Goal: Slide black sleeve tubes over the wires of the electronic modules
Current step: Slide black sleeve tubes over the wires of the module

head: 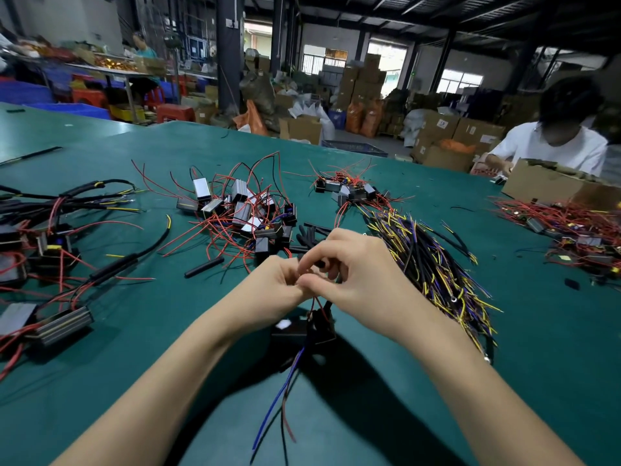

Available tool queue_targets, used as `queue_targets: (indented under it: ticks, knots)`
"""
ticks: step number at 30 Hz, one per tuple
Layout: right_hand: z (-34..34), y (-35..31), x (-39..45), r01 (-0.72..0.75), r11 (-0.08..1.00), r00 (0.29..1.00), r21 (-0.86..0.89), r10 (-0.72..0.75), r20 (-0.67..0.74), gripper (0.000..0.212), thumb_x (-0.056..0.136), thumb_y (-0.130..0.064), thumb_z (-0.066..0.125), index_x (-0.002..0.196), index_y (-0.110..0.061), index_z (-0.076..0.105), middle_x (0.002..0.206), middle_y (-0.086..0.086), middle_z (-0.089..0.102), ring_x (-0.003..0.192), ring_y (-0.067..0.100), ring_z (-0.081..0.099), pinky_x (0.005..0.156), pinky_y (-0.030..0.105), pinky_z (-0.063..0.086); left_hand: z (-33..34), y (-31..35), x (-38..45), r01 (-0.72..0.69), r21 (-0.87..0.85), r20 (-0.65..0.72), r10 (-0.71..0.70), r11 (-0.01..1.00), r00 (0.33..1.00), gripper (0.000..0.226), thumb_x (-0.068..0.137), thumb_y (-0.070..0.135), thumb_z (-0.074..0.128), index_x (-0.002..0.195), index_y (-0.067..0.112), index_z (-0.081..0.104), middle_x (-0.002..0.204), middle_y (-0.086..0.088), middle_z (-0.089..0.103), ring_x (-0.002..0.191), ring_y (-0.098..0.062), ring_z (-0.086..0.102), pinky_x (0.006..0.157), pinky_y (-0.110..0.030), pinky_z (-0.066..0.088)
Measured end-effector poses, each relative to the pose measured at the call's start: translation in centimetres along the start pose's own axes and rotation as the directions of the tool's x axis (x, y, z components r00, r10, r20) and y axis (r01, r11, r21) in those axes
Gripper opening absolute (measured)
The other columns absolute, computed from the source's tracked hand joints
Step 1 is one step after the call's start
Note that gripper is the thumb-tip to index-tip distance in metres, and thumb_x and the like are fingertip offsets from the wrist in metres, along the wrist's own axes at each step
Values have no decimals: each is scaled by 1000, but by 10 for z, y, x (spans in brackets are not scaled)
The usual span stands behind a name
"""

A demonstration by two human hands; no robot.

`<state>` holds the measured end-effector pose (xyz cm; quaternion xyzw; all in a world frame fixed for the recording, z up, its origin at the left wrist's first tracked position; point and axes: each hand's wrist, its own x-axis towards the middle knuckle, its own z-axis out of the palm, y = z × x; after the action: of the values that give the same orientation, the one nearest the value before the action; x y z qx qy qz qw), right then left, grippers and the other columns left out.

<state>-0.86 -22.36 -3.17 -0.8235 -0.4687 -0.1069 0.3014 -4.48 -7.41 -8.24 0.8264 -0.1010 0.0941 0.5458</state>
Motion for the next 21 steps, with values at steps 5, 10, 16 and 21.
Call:
queue_targets:
  ticks: [5,10,16,21]
  knots:
    - [5,3,1,46,995,997,-93,-52,-59,4,81,-12,71,84,-14,74,79,5,55,69,15,51,68,27,44,4,1,2,13,2,32,-13,1000,999,44,78,33,60,91,-9,63,78,-13,54,78,-16,39,72,-34,32]
    - [1,16,-1,-53,995,985,84,66,-159,7,77,-12,75,74,-19,73,70,3,57,59,6,46,60,13,33,0,2,1,40,-153,-3,-41,987,999,27,77,44,74,91,22,73,74,-5,49,68,-18,29,60,-31,24]
    - [-1,27,-2,-180,920,968,348,229,-105,10,80,-12,72,75,-19,73,75,7,66,69,27,60,64,41,52,4,4,1,24,-269,-88,-50,963,995,13,86,22,65,86,25,77,64,10,68,48,-1,33,46,-10,29]
    - [-17,33,0,-179,798,958,575,275,-83,15,90,-2,60,90,-14,69,63,-8,65,58,3,56,56,15,44,10,3,3,26,-310,-221,-99,950,970,13,86,11,65,96,13,74,74,-4,74,48,-5,34,47,-14,32]
